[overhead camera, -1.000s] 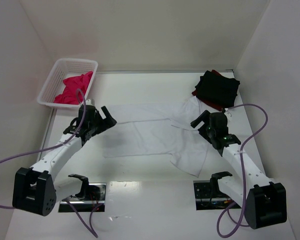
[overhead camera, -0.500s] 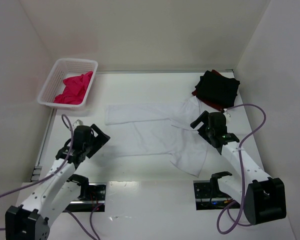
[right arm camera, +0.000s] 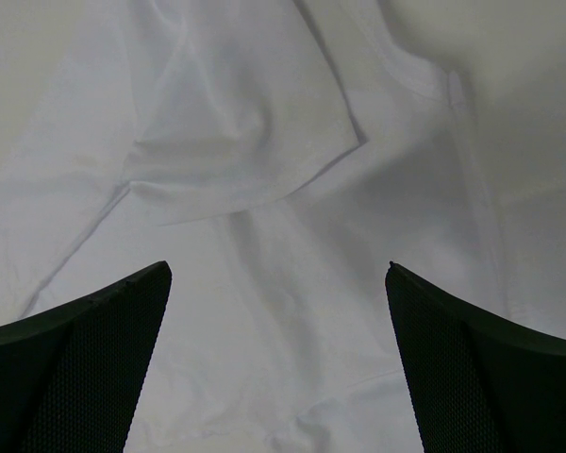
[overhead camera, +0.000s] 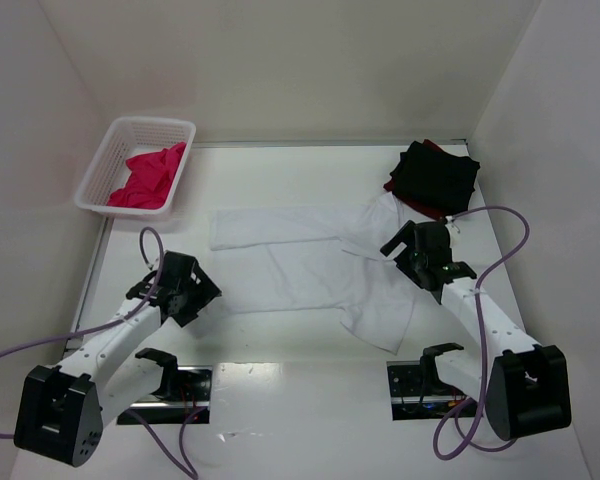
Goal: Fold and stack the t-shirts
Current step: Grap the side of the flattened tshirt closest away from the robot with both arms
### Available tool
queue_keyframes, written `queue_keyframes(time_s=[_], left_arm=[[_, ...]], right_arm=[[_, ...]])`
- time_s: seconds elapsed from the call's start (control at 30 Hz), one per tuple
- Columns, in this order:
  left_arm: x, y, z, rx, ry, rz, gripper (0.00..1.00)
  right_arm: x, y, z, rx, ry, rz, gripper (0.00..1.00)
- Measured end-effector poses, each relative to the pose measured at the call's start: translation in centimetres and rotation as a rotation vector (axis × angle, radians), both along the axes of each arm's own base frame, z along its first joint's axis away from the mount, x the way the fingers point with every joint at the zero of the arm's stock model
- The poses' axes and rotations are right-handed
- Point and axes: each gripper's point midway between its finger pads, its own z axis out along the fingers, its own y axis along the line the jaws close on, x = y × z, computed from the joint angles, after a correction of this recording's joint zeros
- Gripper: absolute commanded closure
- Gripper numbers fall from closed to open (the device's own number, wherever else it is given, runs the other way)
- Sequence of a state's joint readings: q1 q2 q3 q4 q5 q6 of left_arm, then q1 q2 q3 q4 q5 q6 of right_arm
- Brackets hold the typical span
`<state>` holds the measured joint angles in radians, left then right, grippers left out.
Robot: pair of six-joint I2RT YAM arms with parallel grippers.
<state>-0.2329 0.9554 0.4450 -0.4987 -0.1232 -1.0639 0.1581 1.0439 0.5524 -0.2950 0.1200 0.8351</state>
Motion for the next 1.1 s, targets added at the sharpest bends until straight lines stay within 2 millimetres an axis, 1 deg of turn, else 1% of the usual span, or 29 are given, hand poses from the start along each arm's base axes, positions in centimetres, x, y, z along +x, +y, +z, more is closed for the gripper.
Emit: queue_keyframes(time_s=[0.03,0.07,0.1,0.13,0.2,0.3,0.47,0.6,0.63,0.73,0.97,1.07,1.1], left_arm=[[-0.1,-0.1,0.0,-0.002,0.002,-0.009,0.29],[-0.1,-0.1,0.0,-0.003,0.002,-0.013,0.35],[-0.1,-0.2,0.0,-0.006,0.002,-0.014,0.44],[-0.1,-0.2,0.1,-0.006,0.002,-0.019,0.51],[-0.2,-0.3,0.1,-0.008,0.003,-0.025,0.63],[-0.3,-0.3,-0.1,-0.007,0.011,-0.033,0.68],[-0.6,-0.2,-0.7,0.007,0.041,-0.048,0.69],[-0.8,-0.2,-1.2,0.012,0.066,-0.053,0.82],[-0.8,-0.2,-1.2,0.013,0.069,-0.054,0.87],[-0.7,-0.3,-1.1,0.013,0.073,-0.058,0.99],[-0.6,-0.3,-1.1,0.017,0.072,-0.071,1.0],[-0.6,-0.3,-1.0,0.015,0.071,-0.072,1.0],[-0.6,-0.3,-1.0,0.014,0.07,-0.073,1.0]], right_arm=[[0.1,0.0,0.2,0.002,-0.002,-0.002,0.0],[0.1,0.0,0.2,0.004,-0.003,-0.004,0.0],[0.1,0.0,0.3,0.006,-0.002,-0.005,0.0],[0.0,0.0,0.2,0.006,0.002,-0.007,0.0],[-0.2,0.0,0.1,0.012,0.014,-0.014,0.0],[-0.7,0.0,0.2,0.029,0.023,-0.032,0.0],[-1.7,0.6,0.9,0.074,0.026,-0.055,0.0],[-3.4,2.1,0.2,0.091,0.086,-0.035,0.0],[-4.2,2.6,-0.3,0.093,0.121,-0.027,0.0],[-5.2,3.0,-0.9,0.091,0.164,-0.02,0.0],[-7.9,3.9,-3.9,0.043,0.331,0.009,0.03],[-9.0,3.9,-4.5,0.033,0.385,0.006,0.06],[-9.4,3.9,-4.5,0.032,0.396,0.003,0.09]])
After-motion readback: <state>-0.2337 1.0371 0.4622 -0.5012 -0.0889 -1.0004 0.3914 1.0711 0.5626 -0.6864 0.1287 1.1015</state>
